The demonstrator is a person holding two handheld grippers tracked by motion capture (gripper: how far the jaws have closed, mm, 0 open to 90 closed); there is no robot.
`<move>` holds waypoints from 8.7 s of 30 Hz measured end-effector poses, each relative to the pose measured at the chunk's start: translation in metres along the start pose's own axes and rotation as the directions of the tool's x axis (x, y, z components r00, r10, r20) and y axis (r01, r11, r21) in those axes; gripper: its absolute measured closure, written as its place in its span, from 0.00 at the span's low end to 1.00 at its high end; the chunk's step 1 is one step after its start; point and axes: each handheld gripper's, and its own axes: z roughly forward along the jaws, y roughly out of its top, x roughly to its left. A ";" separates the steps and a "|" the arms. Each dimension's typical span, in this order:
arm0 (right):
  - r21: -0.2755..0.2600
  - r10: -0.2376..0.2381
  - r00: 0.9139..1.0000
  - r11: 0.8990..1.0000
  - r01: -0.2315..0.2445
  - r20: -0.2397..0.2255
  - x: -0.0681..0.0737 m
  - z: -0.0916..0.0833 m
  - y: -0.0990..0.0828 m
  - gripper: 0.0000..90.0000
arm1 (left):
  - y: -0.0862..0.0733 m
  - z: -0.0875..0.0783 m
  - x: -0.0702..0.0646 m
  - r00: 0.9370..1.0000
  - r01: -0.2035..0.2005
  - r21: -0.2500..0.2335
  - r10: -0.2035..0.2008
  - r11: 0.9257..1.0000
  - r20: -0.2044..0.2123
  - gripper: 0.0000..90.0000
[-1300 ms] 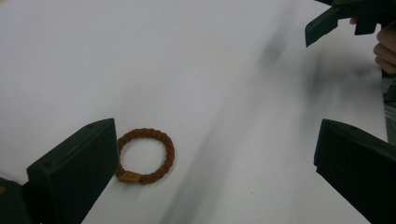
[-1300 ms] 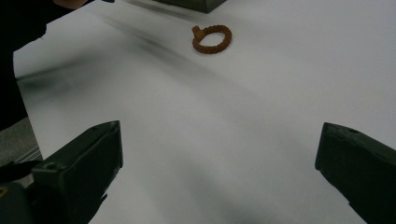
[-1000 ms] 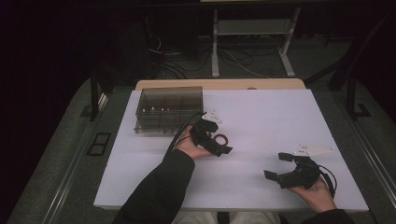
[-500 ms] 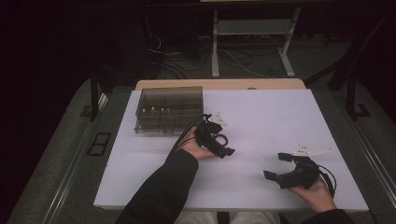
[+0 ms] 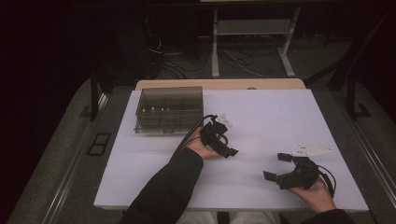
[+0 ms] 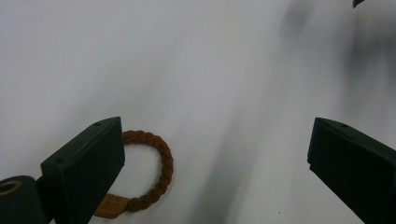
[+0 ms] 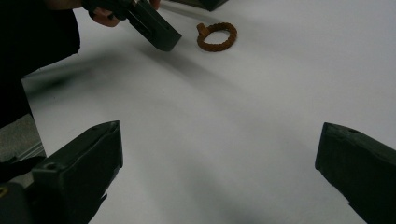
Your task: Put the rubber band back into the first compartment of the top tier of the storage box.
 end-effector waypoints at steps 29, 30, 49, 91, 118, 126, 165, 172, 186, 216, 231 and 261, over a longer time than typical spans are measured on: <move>0.009 0.000 1.000 1.000 0.000 -0.006 0.001 0.001 0.000 0.00 | -0.007 0.018 0.008 0.999 -0.023 0.123 0.027 0.992 -0.034 0.27; 0.008 0.000 1.000 1.000 0.000 -0.006 0.001 0.001 0.000 0.00 | -0.007 0.019 0.008 0.999 -0.019 0.123 0.024 0.992 -0.034 0.28; 0.001 0.003 1.000 1.000 -0.003 -0.004 0.000 0.001 0.000 0.00 | -0.008 0.020 0.008 0.991 -0.052 0.126 0.067 0.991 -0.119 0.68; -0.016 0.026 1.000 1.000 -0.026 0.000 -0.003 0.002 0.001 0.00 | 0.004 -0.016 -0.003 0.999 -0.035 0.002 0.035 0.999 0.040 0.95; -0.022 0.029 1.000 0.999 -0.029 0.001 -0.003 0.002 0.001 0.00 | 0.014 -0.055 0.003 0.998 -0.010 -0.076 0.014 0.997 0.054 0.95; -0.022 0.029 1.000 0.999 -0.029 0.001 -0.003 0.002 0.001 0.00 | 0.014 -0.068 0.008 0.999 -0.001 -0.096 0.005 0.995 0.037 0.95; -0.030 0.018 1.000 0.999 -0.019 -0.004 -0.003 0.001 0.001 0.00 | 0.004 -0.115 0.024 0.999 0.035 -0.141 -0.040 0.989 -0.028 0.95; -0.027 0.021 1.000 0.999 -0.021 -0.001 -0.003 0.001 0.001 0.00 | -0.002 -0.125 0.030 0.998 0.048 -0.148 -0.054 0.988 -0.040 0.95; -0.027 0.027 1.000 0.999 -0.027 0.002 -0.003 0.002 0.001 0.00 | -0.011 -0.151 0.041 0.993 0.077 -0.169 -0.091 0.983 -0.078 0.95; -0.024 0.024 1.000 0.999 -0.024 0.003 -0.004 0.002 0.002 0.00 | -0.035 -0.203 0.066 0.978 0.117 -0.162 -0.142 0.980 -0.156 0.95; -0.025 0.023 1.000 0.999 -0.023 0.005 -0.004 0.002 0.002 0.00 | -0.051 -0.219 0.073 0.966 0.143 -0.163 -0.174 0.976 -0.191 0.95; -0.023 0.025 1.000 0.999 -0.024 0.005 -0.003 0.002 0.001 0.00 | -0.085 -0.225 0.086 0.945 0.203 -0.135 -0.231 0.970 -0.233 0.95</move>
